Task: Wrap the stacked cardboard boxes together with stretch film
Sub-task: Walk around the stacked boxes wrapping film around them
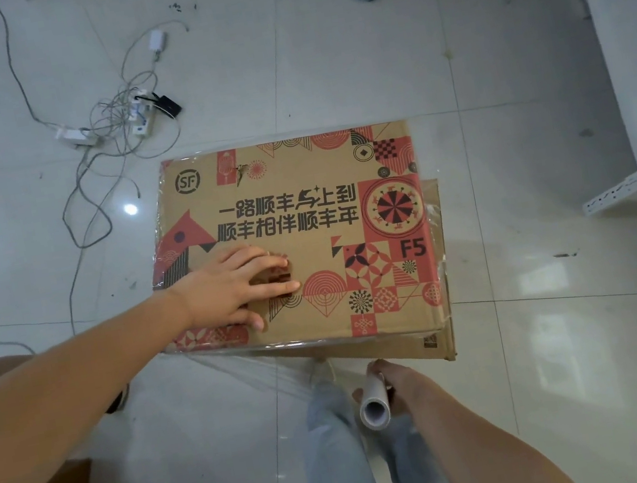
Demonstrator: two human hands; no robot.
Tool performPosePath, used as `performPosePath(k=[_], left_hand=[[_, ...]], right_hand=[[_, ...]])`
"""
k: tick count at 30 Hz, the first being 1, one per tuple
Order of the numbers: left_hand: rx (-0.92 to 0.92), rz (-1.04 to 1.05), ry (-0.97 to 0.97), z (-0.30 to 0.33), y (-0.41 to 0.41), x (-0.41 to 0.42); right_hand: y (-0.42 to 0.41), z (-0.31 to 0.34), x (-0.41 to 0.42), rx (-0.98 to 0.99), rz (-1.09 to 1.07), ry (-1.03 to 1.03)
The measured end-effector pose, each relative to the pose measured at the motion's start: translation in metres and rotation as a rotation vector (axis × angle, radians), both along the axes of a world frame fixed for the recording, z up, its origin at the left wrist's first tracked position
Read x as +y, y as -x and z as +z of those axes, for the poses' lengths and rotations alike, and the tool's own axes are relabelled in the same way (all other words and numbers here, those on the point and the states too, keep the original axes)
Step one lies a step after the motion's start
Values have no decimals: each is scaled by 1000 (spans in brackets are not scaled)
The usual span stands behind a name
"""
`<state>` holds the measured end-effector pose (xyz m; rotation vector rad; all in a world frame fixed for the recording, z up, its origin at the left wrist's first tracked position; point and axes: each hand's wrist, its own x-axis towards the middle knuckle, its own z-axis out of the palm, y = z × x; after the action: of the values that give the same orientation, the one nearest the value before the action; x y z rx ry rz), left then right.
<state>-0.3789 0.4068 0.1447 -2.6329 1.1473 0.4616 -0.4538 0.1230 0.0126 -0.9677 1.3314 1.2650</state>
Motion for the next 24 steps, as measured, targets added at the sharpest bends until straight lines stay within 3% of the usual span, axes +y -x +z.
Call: performPosePath(k=[3,6,11,24], left_hand=[[7,47,-30,11,9,-13],[197,253,-179,23,25,-32],[172,409,-289,12,49,-70],[82,340,-245,5,47,-38]], right_hand=[[-3,1,-6,-11,-17,-5],[-9,3,-5,-46,-37,0],[-13,2,2,-67,111,-51],[0,10,5,-52,-72,-42]])
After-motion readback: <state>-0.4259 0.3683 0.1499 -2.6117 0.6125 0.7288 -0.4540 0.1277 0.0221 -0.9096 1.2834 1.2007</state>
